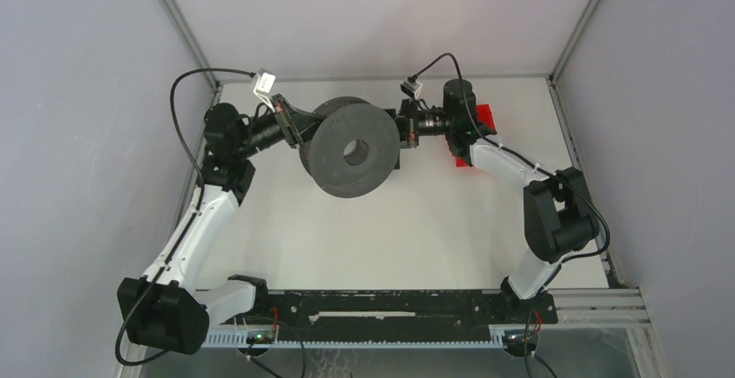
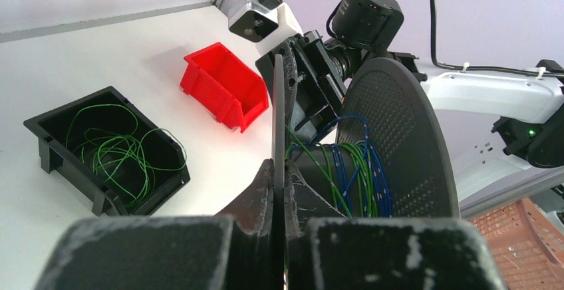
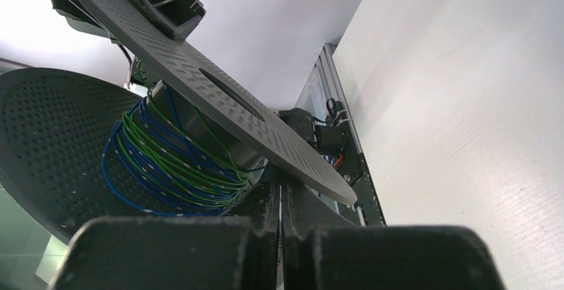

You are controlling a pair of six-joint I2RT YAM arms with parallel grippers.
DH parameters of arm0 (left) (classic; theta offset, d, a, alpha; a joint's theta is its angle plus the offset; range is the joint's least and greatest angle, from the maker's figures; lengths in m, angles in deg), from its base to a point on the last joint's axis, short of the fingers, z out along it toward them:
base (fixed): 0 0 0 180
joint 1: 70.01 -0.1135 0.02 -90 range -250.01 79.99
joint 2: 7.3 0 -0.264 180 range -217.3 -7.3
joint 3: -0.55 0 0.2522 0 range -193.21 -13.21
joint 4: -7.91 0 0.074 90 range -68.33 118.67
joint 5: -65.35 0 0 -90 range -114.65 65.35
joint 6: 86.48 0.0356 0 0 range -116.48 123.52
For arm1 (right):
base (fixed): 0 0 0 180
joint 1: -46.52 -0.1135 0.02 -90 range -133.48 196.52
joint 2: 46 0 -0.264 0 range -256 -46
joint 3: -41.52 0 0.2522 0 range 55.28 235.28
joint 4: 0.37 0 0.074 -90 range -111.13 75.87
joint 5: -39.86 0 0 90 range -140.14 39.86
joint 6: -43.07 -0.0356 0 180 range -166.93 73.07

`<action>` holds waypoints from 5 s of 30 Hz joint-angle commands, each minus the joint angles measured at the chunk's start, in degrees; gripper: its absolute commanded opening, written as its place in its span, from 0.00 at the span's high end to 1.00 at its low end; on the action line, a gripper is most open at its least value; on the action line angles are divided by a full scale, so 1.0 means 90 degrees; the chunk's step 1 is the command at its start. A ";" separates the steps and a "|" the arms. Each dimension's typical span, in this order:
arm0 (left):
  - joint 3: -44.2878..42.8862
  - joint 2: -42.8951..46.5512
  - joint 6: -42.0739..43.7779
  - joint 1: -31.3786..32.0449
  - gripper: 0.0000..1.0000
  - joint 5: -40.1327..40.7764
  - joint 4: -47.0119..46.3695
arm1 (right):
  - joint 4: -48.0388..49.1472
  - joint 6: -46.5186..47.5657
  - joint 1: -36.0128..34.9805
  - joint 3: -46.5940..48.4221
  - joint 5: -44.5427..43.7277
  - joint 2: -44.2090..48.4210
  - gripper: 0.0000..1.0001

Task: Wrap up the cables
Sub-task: Wrap the cable around the cable reel.

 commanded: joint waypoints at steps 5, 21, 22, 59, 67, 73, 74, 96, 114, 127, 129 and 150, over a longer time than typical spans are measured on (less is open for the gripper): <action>0.0084 0.0253 -0.0120 0.0146 1.00 -0.0175 -0.0554 | 0.0636 -0.0275 -0.0062 -0.0100 -0.0330 -0.0008 1.00; 0.0017 0.0177 -0.0795 0.0162 1.00 -0.0012 -0.0680 | -0.0022 0.0630 0.0101 -0.0155 -0.0446 0.0241 0.87; 0.0030 0.0171 -0.0795 0.0164 1.00 0.0008 -0.0680 | -0.0055 0.0662 0.0126 -0.0154 -0.0441 0.0251 0.86; 0.0083 0.0036 -0.1097 0.0029 1.00 0.0004 -0.0831 | -0.0800 0.1772 0.0665 -0.0151 -0.0095 0.0594 0.45; 0.0103 0.0039 -0.1147 -0.0017 1.00 -0.0008 -0.0902 | -0.1515 0.2649 0.0823 -0.0025 0.0240 0.0591 0.39; 0.0104 -0.0043 -0.1137 -0.0018 1.00 0.0002 -0.0906 | -0.1382 0.2674 0.0739 -0.0014 0.0597 0.0539 0.38; 0.0111 -0.0047 -0.1143 -0.0013 1.00 0.0002 -0.0905 | -0.1379 0.2689 0.0715 -0.0014 0.0624 0.0536 0.39; 0.0145 -0.0113 -0.1095 -0.0067 1.00 0.0004 -0.0890 | -0.1142 0.2910 0.0549 -0.0010 0.1028 0.0813 0.98; 0.0310 -0.0145 -0.1776 -0.0100 1.00 -0.0105 -0.1560 | -0.0300 0.2256 0.0060 -0.0013 0.1003 0.0498 1.00; 0.0439 -0.0184 -0.2104 -0.0120 0.99 -0.0083 -0.1708 | -0.0568 0.2392 0.0296 -0.0262 0.0262 0.0710 0.70; 0.0452 -0.0202 -0.2211 -0.0117 1.00 -0.0069 -0.1754 | -0.0634 0.2440 0.0330 -0.0259 0.0240 0.0751 0.69; 0.0676 -0.0351 -0.2957 -0.0295 1.00 0.0074 -0.2303 | -0.1305 0.2881 0.0542 -0.0264 0.0423 0.0777 0.44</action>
